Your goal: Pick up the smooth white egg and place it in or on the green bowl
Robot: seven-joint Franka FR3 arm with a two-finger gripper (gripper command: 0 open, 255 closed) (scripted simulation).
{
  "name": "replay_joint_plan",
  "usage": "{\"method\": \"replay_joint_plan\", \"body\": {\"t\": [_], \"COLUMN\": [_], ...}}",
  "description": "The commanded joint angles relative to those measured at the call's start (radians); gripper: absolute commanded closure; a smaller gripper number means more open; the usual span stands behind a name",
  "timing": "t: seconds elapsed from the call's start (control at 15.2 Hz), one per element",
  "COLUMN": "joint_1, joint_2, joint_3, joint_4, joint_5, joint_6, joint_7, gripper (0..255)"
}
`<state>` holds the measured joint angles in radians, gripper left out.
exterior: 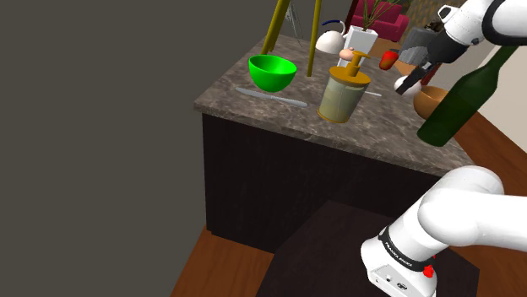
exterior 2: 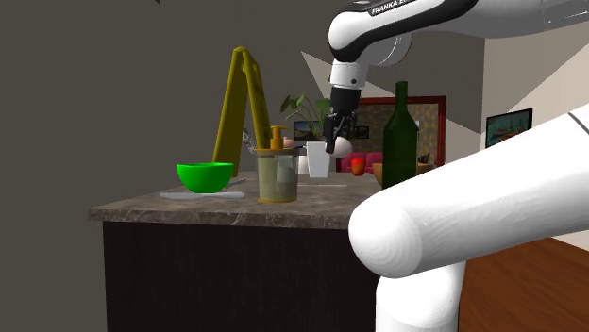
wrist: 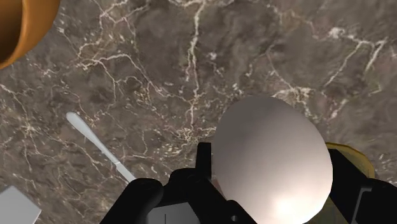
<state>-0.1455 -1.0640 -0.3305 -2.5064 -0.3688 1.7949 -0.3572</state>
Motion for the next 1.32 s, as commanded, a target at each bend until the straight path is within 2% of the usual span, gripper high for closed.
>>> {"method": "replay_joint_plan", "body": {"t": [0.0, 0.53, 1.25], "joint_1": [0.004, 0.018, 0.112], "joint_2": [0.008, 0.053, 0.383], "joint_3": [0.006, 0.027, 0.128], "joint_4": [0.029, 0.151, 0.297], "joint_5": [0.007, 0.031, 0.114], "joint_6": [-0.021, -0.098, 0.052], "joint_7": [-0.002, -0.012, 0.156], "gripper": [255, 255, 255]}}
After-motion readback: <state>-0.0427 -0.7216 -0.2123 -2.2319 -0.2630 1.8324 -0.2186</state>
